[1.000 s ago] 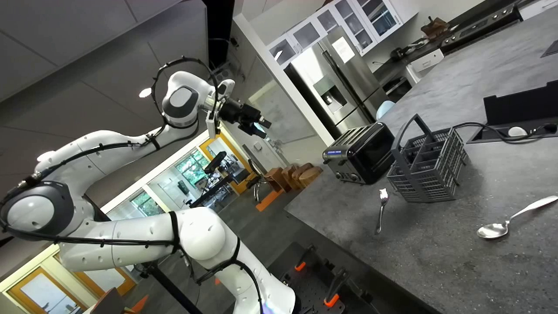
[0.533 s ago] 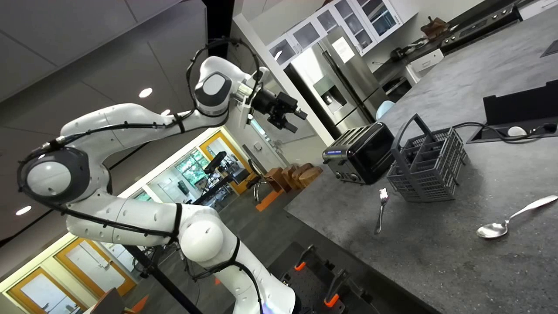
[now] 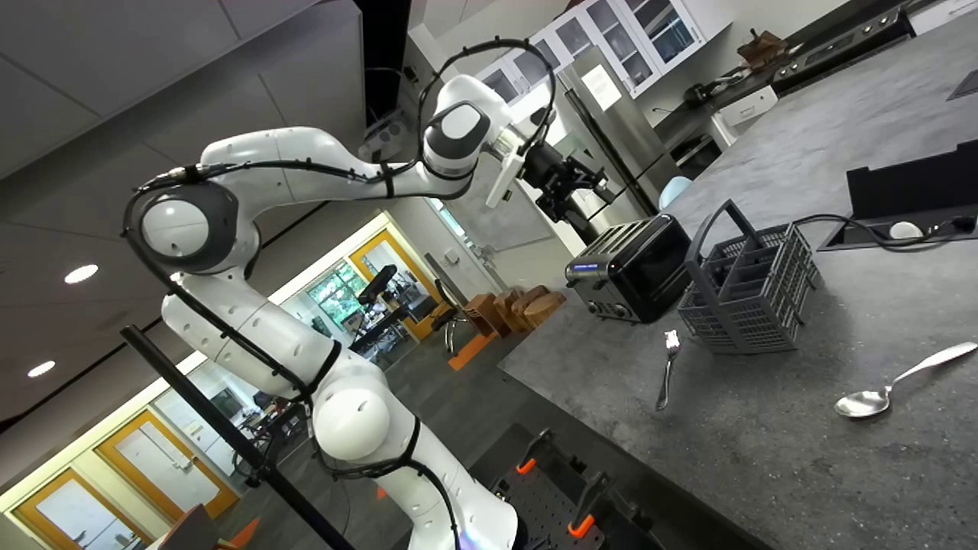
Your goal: Move the basket slightly to the right
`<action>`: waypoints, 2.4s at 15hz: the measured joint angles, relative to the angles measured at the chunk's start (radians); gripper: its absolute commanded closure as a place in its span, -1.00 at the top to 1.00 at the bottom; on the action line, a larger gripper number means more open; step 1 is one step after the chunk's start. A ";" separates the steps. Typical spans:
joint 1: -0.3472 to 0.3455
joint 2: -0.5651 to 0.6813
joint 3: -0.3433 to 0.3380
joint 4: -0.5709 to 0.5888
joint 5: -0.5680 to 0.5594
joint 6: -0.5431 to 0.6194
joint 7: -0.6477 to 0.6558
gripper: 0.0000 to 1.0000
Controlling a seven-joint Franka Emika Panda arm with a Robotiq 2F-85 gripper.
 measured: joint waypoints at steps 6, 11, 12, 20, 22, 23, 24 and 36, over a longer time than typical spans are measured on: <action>-0.028 0.182 -0.052 0.094 0.064 0.098 -0.035 1.00; -0.028 0.189 -0.052 0.104 0.067 0.098 -0.035 1.00; -0.029 0.191 -0.052 0.104 0.068 0.098 -0.037 1.00; -0.066 0.311 -0.057 0.132 0.160 0.241 -0.152 1.00; -0.083 0.362 -0.057 0.159 0.215 0.261 -0.204 1.00; -0.091 0.389 -0.056 0.177 0.242 0.261 -0.231 1.00; -0.099 0.414 -0.055 0.196 0.264 0.261 -0.253 1.00; -0.133 0.566 -0.006 0.326 0.291 0.261 -0.294 -0.99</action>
